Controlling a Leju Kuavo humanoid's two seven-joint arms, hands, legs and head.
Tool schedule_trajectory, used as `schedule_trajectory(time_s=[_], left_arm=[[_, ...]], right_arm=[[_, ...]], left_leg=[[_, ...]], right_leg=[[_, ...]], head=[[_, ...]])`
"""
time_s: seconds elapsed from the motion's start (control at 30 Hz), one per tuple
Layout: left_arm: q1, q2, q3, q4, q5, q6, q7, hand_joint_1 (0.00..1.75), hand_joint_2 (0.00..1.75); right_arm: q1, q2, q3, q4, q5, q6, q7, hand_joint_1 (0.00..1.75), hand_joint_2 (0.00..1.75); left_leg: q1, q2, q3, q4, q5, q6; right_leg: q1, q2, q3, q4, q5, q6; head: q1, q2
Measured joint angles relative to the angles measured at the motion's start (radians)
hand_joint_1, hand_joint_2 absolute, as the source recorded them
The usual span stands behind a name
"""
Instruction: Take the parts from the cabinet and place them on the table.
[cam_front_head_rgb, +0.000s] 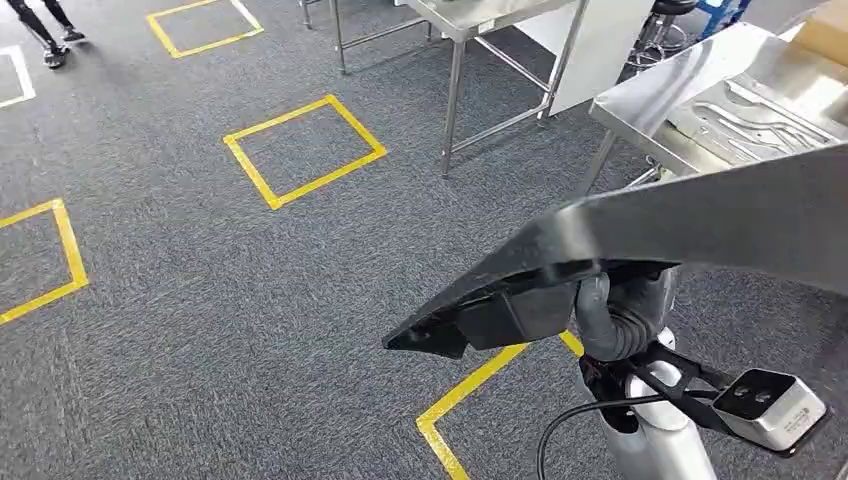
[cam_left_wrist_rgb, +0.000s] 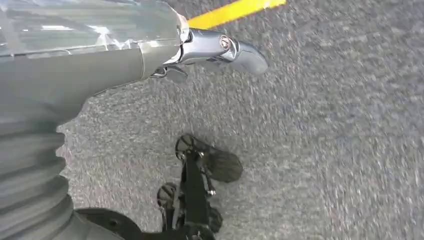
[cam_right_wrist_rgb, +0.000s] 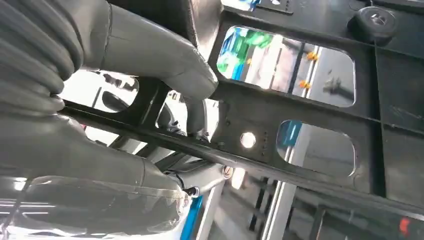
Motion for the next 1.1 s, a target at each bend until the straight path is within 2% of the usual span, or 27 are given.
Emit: schedule_trajectory(time_s=[0.03,0.07,0.1,0.13,0.23,0.27,0.3,0.33,0.4,0.43,0.47,0.5,0.53,0.57,0.6,0.63,0.73,0.77,0.8,0.83,0.87,0.9,0.93,0.97,1.0,1.07,1.1], left_arm=[[0.000,0.000,0.000,0.000,0.000,0.000,-0.002,0.00,1.75],[0.000,0.000,0.000,0.000,-0.002,0.000,-0.003,0.00,1.75],[0.000,0.000,0.000,0.000,-0.002,0.000,-0.003,0.00,1.75],[0.000,0.000,0.000,0.000,-0.003,-0.001,-0.004,0.00,1.75],[0.000,0.001,0.000,0.000,-0.005,0.000,-0.003,0.00,1.75],[-0.002,0.001,0.000,0.000,-0.005,0.000,-0.003,0.00,1.75],[-0.006,0.001,0.000,0.000,-0.005,0.001,-0.002,0.00,1.75],[-0.005,0.001,0.000,0.000,-0.005,0.001,-0.002,0.00,1.75],[0.001,0.002,0.000,0.000,-0.003,0.003,-0.002,0.00,1.75],[0.005,0.002,0.000,0.000,-0.003,0.003,-0.001,0.00,1.75],[0.006,0.001,0.000,0.000,-0.003,0.003,0.000,0.00,1.75],[0.006,0.001,0.000,0.000,-0.003,0.002,0.000,0.00,1.75],[0.005,0.001,0.000,0.000,-0.003,0.000,0.000,0.00,1.75],[0.003,0.001,0.000,0.000,-0.003,0.000,-0.001,0.00,1.75],[0.004,0.001,0.000,0.000,-0.003,0.000,-0.001,0.00,1.75],[0.004,0.002,0.000,0.000,-0.004,0.000,-0.002,0.00,1.75],[0.004,0.001,0.000,0.000,-0.006,0.004,-0.002,0.00,1.75],[0.001,0.000,0.000,0.000,-0.007,0.005,-0.002,0.00,1.75],[-0.002,-0.003,0.000,0.000,-0.007,0.006,-0.003,0.00,1.75],[-0.001,-0.003,0.000,0.000,-0.007,0.006,-0.004,0.00,1.75],[0.001,-0.003,0.000,0.000,-0.007,0.006,-0.004,0.00,1.75],[0.004,-0.003,0.000,0.000,-0.007,0.006,-0.004,0.00,1.75],[0.005,-0.003,0.000,0.000,-0.007,0.006,-0.003,0.00,1.75],[0.005,-0.003,0.000,0.000,-0.007,0.006,-0.003,0.00,1.75],[0.005,-0.004,0.000,0.000,-0.007,0.006,-0.003,0.00,1.75],[0.004,-0.006,0.000,0.000,-0.007,0.006,-0.003,0.00,1.75],[0.003,-0.007,0.000,0.000,-0.007,0.006,-0.003,0.00,1.75]], right_arm=[[0.002,0.000,-0.004,0.000,-0.003,-0.001,0.000,1.75,1.75],[0.004,-0.002,-0.008,-0.001,-0.003,-0.002,0.000,1.75,1.75],[0.005,-0.003,-0.010,-0.003,-0.004,-0.001,0.000,1.75,1.75],[0.006,-0.003,-0.010,-0.004,-0.004,0.000,0.000,1.75,1.75],[0.012,-0.005,-0.012,-0.007,-0.001,0.008,0.000,1.75,1.75],[0.015,-0.005,-0.013,-0.008,0.000,0.010,0.000,1.75,1.75],[0.016,-0.004,-0.013,-0.009,0.002,0.012,-0.001,1.75,1.75],[0.010,-0.002,-0.012,-0.009,0.010,0.017,0.000,1.75,1.75],[0.009,0.009,-0.007,-0.008,0.015,0.025,0.000,1.75,1.75],[0.009,0.012,-0.005,-0.007,0.016,0.026,0.000,1.75,1.75],[0.010,0.013,-0.002,-0.007,0.017,0.027,0.000,1.75,1.75],[0.009,0.013,-0.002,-0.007,0.018,0.027,0.000,1.75,1.75],[0.009,0.013,-0.001,-0.007,0.018,0.027,0.000,1.75,1.75],[0.008,0.013,0.000,-0.007,0.018,0.028,0.000,1.75,1.75],[0.008,0.014,0.001,-0.007,0.017,0.029,0.000,1.75,1.75],[0.007,0.015,0.002,-0.007,0.017,0.029,0.000,1.75,1.75],[0.011,0.016,0.003,-0.007,0.015,0.029,0.000,1.75,1.75],[0.011,0.016,0.003,-0.008,0.013,0.031,0.000,1.75,1.75],[0.014,0.016,0.003,-0.008,0.013,0.032,0.000,1.75,1.75],[0.009,0.016,0.003,-0.009,0.011,0.032,0.000,1.75,1.75],[0.009,0.016,0.003,-0.009,0.010,0.032,0.000,1.75,1.75],[0.011,0.017,0.003,-0.009,0.010,0.032,0.000,1.75,1.75],[0.014,0.017,0.004,-0.008,0.010,0.033,0.000,1.75,1.75],[0.015,0.017,0.004,-0.008,0.010,0.034,0.000,1.75,1.75],[0.016,0.017,0.004,-0.008,0.010,0.034,0.000,1.75,1.75],[0.015,0.017,0.004,-0.008,0.010,0.035,0.000,1.75,1.75],[0.014,0.017,0.004,-0.008,0.010,0.035,0.000,1.75,1.75]], left_leg=[[0.000,0.011,0.002,0.000,-0.002,-0.003],[0.000,0.020,0.006,0.001,-0.006,-0.007],[-0.004,0.029,0.010,0.001,-0.009,-0.012],[-0.011,0.036,0.010,0.006,-0.015,-0.020],[-0.007,0.068,0.022,0.000,-0.018,-0.036],[-0.009,0.069,0.023,0.004,-0.026,-0.045],[-0.002,0.019,0.017,0.025,-0.044,-0.050],[-0.002,-0.014,-0.008,0.083,-0.081,-0.049],[-0.002,-0.036,-0.081,0.235,-0.149,-0.050],[-0.002,-0.040,-0.115,0.298,-0.168,-0.050],[-0.002,-0.042,-0.129,0.318,-0.161,-0.048],[-0.002,-0.042,-0.118,0.283,-0.126,-0.045],[-0.002,-0.046,-0.090,0.214,-0.081,-0.042],[-0.001,-0.062,-0.051,0.125,-0.032,-0.038],[-0.001,-0.107,-0.017,0.043,0.000,-0.033],[0.002,-0.137,-0.008,0.018,-0.013,-0.029],[-0.007,-0.107,-0.004,0.017,-0.009,-0.021],[0.002,-0.097,0.000,0.004,-0.002,-0.012],[0.004,-0.082,0.004,-0.004,0.003,-0.005],[0.002,-0.072,0.007,-0.007,0.003,0.002],[0.000,-0.059,0.006,-0.007,0.002,0.004],[-0.002,-0.045,0.007,-0.007,0.000,0.006],[-0.003,-0.032,0.006,-0.007,-0.001,0.006],[-0.003,-0.019,0.007,-0.007,-0.002,0.006],[-0.003,-0.008,0.008,-0.007,-0.004,0.004],[-0.003,0.014,0.017,-0.007,-0.011,0.000],[-0.004,0.023,0.024,-0.007,-0.015,-0.006]], right_leg=[[0.000,-0.010,0.042,-0.078,0.040,0.000],[0.000,-0.036,0.096,-0.175,0.079,-0.003],[0.007,-0.090,0.128,-0.241,0.077,-0.008],[0.014,-0.080,0.129,-0.245,0.080,-0.021],[0.019,-0.043,0.123,-0.240,0.078,-0.037],[0.010,-0.031,0.130,-0.250,0.084,-0.045],[0.009,-0.023,0.132,-0.253,0.086,-0.048],[0.009,-0.016,0.131,-0.253,0.085,-0.056],[0.011,0.008,0.132,-0.253,0.084,-0.062],[0.012,0.022,0.132,-0.252,0.084,-0.063],[0.013,0.037,0.132,-0.250,0.084,-0.063],[0.013,0.050,0.133,-0.249,0.084,-0.063],[0.013,0.063,0.134,-0.247,0.083,-0.062],[0.012,0.075,0.135,-0.245,0.081,-0.059],[0.010,0.086,0.134,-0.243,0.079,-0.056],[0.015,0.096,0.130,-0.238,0.079,-0.050],[0.004,0.127,0.122,-0.246,0.088,-0.029],[0.011,0.136,0.121,-0.248,0.090,-0.021],[0.011,0.089,0.120,-0.235,0.079,-0.021],[0.015,0.036,0.101,-0.197,0.049,-0.015],[0.012,0.015,0.065,-0.123,0.008,-0.011],[0.009,0.007,0.020,-0.032,-0.032,-0.007],[0.005,0.006,-0.016,0.036,-0.053,-0.004],[0.003,0.005,-0.032,0.066,-0.051,-0.001],[0.001,0.002,-0.024,0.045,-0.028,0.001],[0.001,-0.018,0.064,-0.120,0.060,0.000],[0.004,-0.059,0.121,-0.222,0.097,-0.006]], head=[[0.000,0.000],[0.000,0.000],[0.000,0.000],[0.000,0.000],[0.000,0.000],[0.000,0.000],[0.000,0.000],[0.000,0.000],[0.000,0.000],[0.000,0.000],[0.000,0.000],[0.000,0.000],[0.000,0.000],[0.000,0.000],[0.000,0.000],[0.000,0.000],[0.000,0.000],[0.000,0.000],[0.000,0.000],[0.000,0.000],[0.000,0.000],[0.000,0.000],[0.000,0.000],[0.000,0.000],[0.000,0.000],[0.000,0.000],[0.000,0.000]])
